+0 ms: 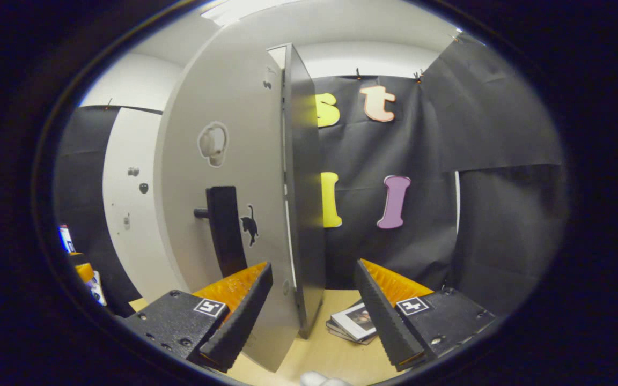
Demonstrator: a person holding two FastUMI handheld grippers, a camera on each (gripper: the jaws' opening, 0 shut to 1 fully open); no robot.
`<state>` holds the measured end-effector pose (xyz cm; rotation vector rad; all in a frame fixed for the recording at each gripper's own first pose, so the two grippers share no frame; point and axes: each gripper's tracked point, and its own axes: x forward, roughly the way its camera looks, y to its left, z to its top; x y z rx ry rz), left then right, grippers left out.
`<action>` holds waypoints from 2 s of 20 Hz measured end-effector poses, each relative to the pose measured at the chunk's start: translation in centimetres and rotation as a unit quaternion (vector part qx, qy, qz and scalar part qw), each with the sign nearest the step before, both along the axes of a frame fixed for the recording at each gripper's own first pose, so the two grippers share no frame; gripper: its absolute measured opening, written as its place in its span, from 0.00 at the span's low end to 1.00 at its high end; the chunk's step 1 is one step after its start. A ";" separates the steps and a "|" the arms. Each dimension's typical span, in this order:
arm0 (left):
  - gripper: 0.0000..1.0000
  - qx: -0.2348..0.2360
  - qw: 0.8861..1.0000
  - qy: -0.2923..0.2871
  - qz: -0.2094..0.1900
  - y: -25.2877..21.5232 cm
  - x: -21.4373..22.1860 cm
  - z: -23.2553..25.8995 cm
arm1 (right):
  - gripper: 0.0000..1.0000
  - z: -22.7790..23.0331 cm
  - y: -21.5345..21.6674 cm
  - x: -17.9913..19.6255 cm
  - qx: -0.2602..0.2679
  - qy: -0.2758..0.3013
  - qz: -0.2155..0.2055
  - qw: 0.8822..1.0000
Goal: Grasp the bottle in the cabinet with the left hand and place it on the coaster, then close the right door with the right hand and the left door with the left hand.
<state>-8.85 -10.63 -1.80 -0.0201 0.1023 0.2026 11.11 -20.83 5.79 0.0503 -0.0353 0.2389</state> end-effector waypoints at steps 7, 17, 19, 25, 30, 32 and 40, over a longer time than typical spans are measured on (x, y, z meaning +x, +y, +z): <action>0.96 0.008 1.000 0.002 0.016 1.5 -0.6 0.0 | 0.95 0.2 1.3 0.0 -0.023 0.011 0.009 1.000; 0.98 0.006 1.000 -0.001 0.007 7.0 0.5 -0.1 | 0.96 0.0 9.7 0.1 -0.032 0.004 0.013 0.999; 0.98 0.006 1.000 0.002 0.003 8.1 0.4 -0.3 | 0.96 0.0 11.9 0.3 -0.025 0.003 0.020 0.999; 0.97 0.006 1.000 0.003 0.000 11.7 1.3 -0.5 | 0.96 -1.0 19.1 0.1 -0.016 0.013 0.070 0.997; 0.97 0.001 1.000 0.002 -0.005 14.2 2.2 -0.9 | 0.99 -2.7 20.8 -1.0 -0.029 0.032 0.067 0.997; 0.98 -0.002 1.000 0.002 -0.010 14.8 2.7 -1.2 | 0.99 -3.0 20.8 -1.5 -0.032 0.034 0.055 0.997; 0.97 0.004 1.000 0.000 -0.019 19.1 5.0 -1.4 | 0.99 -5.2 20.9 -5.7 -0.035 0.039 0.009 0.999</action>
